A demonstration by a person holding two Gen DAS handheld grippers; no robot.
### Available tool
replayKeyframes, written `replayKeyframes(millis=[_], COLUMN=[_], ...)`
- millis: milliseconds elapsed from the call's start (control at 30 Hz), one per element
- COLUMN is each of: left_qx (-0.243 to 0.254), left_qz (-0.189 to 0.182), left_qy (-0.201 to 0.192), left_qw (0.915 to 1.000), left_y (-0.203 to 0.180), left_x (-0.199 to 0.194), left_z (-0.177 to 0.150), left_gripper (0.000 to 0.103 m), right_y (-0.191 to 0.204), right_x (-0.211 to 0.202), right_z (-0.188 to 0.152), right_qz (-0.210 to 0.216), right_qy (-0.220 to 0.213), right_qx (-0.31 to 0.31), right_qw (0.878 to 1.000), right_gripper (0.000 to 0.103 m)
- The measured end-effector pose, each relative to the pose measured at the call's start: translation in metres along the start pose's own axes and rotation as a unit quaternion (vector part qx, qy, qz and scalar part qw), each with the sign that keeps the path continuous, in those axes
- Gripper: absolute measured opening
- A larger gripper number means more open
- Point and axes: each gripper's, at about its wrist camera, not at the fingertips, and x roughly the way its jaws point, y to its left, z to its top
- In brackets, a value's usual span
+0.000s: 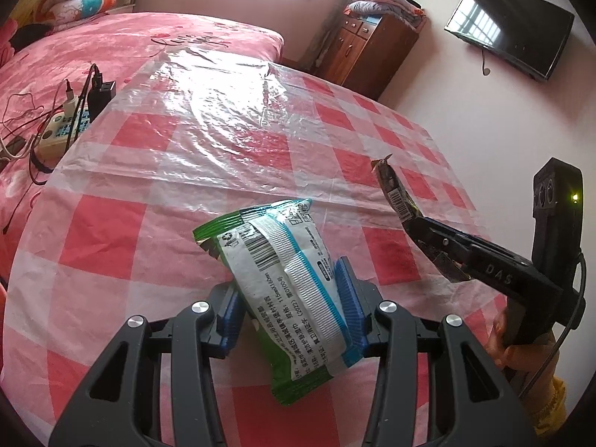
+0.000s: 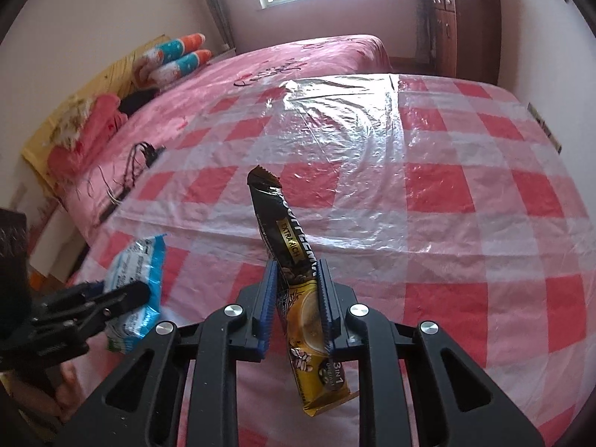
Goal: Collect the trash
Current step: 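Carry the snack bag and coffee stick over the orange bucket and release both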
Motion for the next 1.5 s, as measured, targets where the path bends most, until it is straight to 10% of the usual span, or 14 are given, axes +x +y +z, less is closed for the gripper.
replayKeyframes(millis=[967,1500], left_qx=[-0.070,-0.189], left_qz=[0.046,0.128], left_qy=[-0.061,-0.081], left_qw=[0.9946,0.9701], left_y=[0.098,0.224], left_x=[-0.100,-0.169], left_z=[-0.026,-0.077], left_gripper=[0.047,0.041], right_y=[0.148,0.297], right_x=[0.019,0.068], right_z=[-0.009,-0.028], right_qz=[0.219,0.293], right_qy=[0.086,0.168], right_qx=[0.015,-0.088], right_qw=[0.972,0.937], right_gripper=[0.022,0.022])
